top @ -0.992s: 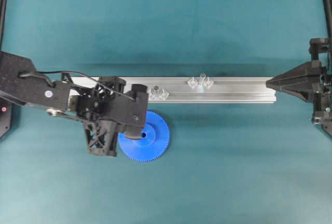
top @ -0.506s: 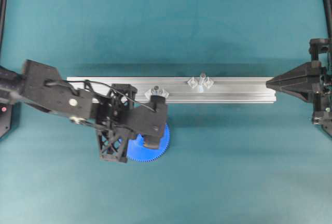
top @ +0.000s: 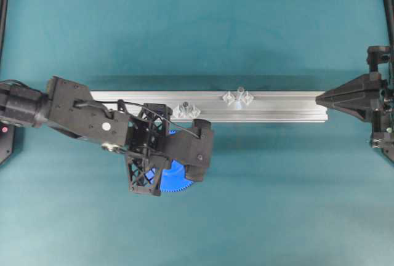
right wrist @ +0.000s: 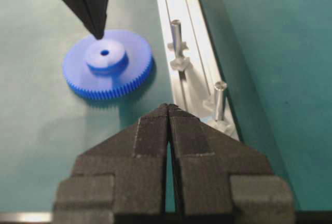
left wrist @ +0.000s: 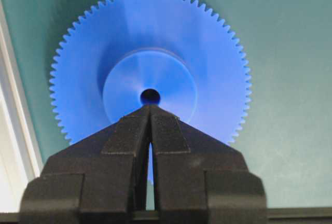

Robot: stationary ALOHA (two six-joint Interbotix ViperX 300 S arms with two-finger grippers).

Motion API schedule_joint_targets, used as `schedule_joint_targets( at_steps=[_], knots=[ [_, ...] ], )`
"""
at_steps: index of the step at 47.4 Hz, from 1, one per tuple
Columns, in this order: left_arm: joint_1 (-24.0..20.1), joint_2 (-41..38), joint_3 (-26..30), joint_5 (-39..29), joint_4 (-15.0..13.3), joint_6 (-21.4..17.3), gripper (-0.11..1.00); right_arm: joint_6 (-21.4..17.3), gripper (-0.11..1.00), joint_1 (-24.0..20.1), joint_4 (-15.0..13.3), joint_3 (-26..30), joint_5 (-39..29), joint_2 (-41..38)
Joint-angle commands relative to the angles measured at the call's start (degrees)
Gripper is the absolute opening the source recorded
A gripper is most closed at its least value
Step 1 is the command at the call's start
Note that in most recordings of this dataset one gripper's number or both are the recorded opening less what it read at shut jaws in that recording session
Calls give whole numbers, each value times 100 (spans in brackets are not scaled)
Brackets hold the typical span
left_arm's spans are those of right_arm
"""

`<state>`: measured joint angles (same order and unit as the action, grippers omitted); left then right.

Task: Find the location of the shaft and insert the large gear.
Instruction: 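Lower the open left gripper around the blue gear's hub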

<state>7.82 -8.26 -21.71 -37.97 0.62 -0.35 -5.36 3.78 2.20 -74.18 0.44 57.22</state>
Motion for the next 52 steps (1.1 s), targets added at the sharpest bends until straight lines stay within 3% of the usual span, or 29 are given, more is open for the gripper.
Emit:
schedule_joint_targets(
  at_steps=[1,47,52],
  knots=[
    [35,26,202,-114,18,0,0,-53,-1,18,0,53,26,-18],
    [44,-97,308,-246,18,132,0,-62,-1,18,0,-18,26,88],
    [44,-70,325,-176,18,132,7,-62,-1,18,0,-26,26,88]
  ],
)
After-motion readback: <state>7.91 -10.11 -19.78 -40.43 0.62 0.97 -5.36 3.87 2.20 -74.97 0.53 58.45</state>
